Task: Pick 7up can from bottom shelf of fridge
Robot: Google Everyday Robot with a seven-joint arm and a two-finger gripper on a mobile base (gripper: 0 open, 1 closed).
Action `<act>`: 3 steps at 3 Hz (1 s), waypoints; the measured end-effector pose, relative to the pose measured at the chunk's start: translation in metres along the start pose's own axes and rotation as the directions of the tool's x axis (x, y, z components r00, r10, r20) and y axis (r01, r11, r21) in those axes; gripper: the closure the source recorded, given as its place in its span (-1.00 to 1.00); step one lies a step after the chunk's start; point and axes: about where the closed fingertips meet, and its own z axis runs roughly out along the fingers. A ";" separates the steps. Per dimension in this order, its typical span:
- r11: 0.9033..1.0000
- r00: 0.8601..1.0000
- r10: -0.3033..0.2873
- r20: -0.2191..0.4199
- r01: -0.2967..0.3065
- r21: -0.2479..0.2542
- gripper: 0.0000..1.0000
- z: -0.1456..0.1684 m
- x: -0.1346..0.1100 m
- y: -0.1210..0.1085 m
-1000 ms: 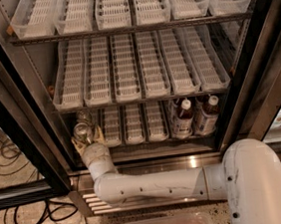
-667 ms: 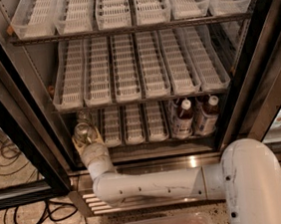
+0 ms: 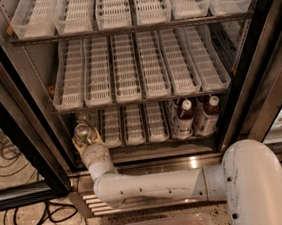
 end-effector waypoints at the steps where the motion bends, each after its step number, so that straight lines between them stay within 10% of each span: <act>1: 1.000 1.000 0.008 -0.002 -0.008 -0.005 1.00 0.000 -0.002 -0.001; 3: 0.994 0.997 0.073 -0.021 -0.074 -0.081 1.00 -0.009 -0.032 -0.011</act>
Offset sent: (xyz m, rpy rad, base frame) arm -0.0083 -0.0176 0.0457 0.0963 0.0788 0.1057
